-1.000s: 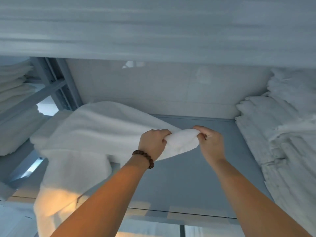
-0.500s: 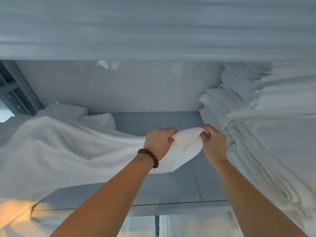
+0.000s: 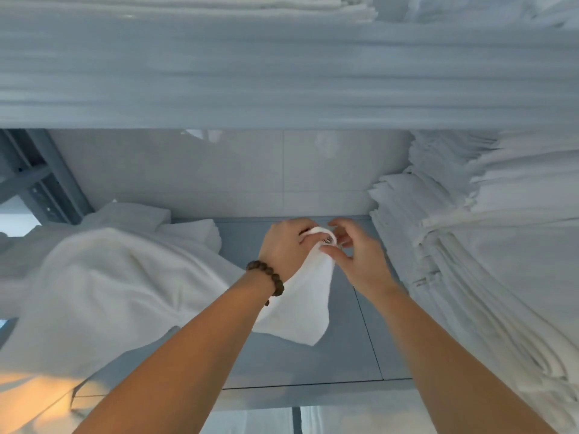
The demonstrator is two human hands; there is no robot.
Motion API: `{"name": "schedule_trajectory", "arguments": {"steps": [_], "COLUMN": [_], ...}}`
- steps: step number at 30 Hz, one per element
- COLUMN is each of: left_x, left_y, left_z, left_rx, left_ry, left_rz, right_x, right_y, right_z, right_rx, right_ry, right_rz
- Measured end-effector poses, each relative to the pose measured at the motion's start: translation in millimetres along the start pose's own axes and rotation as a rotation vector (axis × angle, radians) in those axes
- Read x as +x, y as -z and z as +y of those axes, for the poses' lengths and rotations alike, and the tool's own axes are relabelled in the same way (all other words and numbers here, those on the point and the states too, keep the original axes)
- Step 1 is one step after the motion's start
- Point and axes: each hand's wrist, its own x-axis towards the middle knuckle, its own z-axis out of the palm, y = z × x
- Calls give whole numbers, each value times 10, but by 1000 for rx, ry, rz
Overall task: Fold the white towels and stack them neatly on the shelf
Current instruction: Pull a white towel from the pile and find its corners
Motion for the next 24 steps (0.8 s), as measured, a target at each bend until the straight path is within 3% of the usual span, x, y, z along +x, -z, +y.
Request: {"name": "schedule_trajectory", "arguments": {"steps": [9, 17, 24], "left_x": [-39, -296, -458], "left_y": [180, 205, 304], "left_z": [-255, -782, -1109], "left_rx": [-66, -113, -193], "left_ry": [88, 332, 479], "left_rz": [-24, -220, -110], "right_x": [147, 334, 316], "right_y": [-265, -167, -135], "right_z": [-334, -41, 368], "right_rx": [-15, 73, 255], "right_ry": [155, -184, -492], "right_rz": [48, 274, 351]}}
